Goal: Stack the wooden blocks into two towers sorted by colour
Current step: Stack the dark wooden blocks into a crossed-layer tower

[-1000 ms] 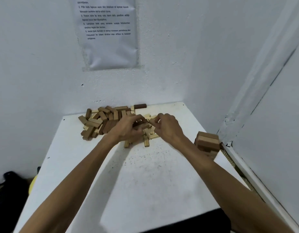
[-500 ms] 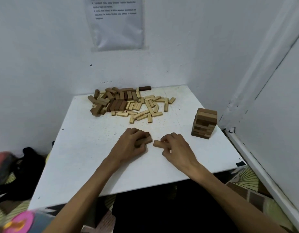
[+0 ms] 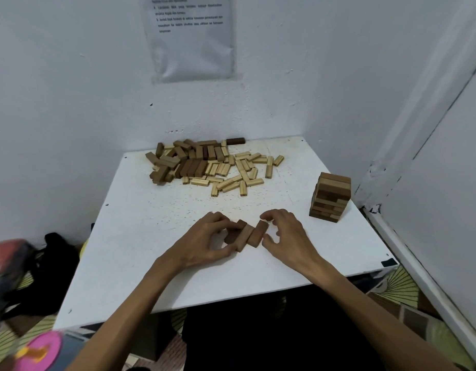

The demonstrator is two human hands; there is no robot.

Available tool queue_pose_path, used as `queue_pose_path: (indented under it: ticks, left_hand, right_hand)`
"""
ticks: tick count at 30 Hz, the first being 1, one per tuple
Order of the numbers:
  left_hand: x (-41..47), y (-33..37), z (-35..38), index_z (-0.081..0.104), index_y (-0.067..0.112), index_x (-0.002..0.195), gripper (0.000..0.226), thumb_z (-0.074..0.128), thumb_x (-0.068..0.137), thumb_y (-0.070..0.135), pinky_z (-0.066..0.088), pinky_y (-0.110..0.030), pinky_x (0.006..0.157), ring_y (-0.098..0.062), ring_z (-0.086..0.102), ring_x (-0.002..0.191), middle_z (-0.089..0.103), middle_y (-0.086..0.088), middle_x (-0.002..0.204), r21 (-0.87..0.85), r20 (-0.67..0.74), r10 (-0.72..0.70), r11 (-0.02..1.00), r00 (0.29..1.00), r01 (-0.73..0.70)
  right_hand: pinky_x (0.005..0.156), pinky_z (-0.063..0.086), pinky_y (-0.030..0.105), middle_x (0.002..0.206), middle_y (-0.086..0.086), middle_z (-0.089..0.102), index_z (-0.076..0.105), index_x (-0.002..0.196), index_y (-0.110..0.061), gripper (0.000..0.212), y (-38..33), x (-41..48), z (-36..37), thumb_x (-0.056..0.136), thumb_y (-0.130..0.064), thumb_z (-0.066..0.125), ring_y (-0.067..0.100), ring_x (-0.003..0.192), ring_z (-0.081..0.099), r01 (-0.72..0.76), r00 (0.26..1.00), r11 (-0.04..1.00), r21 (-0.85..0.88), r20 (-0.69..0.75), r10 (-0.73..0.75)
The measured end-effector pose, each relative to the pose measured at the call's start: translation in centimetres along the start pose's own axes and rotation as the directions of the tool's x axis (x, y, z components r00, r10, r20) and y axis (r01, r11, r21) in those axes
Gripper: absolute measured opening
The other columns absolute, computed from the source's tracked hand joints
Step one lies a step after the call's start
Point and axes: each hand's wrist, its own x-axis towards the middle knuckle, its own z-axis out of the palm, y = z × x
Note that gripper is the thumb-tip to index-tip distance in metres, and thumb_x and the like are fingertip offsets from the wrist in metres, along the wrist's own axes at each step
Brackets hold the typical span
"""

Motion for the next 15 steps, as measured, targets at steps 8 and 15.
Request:
queue_pose_path:
  ticks: [8, 15]
  left_hand:
    - [0.3, -0.5, -0.1, 0.042, 0.039, 0.155, 0.086, 0.082, 0.082, 0.058, 0.035, -0.043, 0.111, -0.006, 0.036, 0.138, 0.045, 0.027, 0.151, 0.015, 0.02, -0.013, 1.0, 1.0, 0.012]
    - [1.6, -0.8, 0.0, 0.056, 0.039, 0.143, 0.068, 0.078, 0.084, 0.062, 0.039, -0.04, 0.111, -0.001, 0.043, 0.135, 0.056, 0.026, 0.14, 0.003, 0.085, 0.015, 1.0, 0.996, -0.015]
  right_hand:
    - [0.108, 0.028, 0.02, 0.142, -0.02, 0.039, 0.041, 0.147, -0.04, 0.085, 0.8, -1.0, -0.3, 0.076, -0.067, 0.079, -0.002, 0.134, 0.031, 0.022, 0.996, 0.999, -0.034, 0.088, -0.018]
    - [0.107, 0.032, 0.021, 0.135, -0.016, 0.057, 0.062, 0.137, -0.032, 0.068, 1.5, -0.8, 0.3, 0.078, -0.059, 0.082, 0.001, 0.13, 0.043, 0.054, 0.998, 0.999, 0.009, -0.011, -0.054]
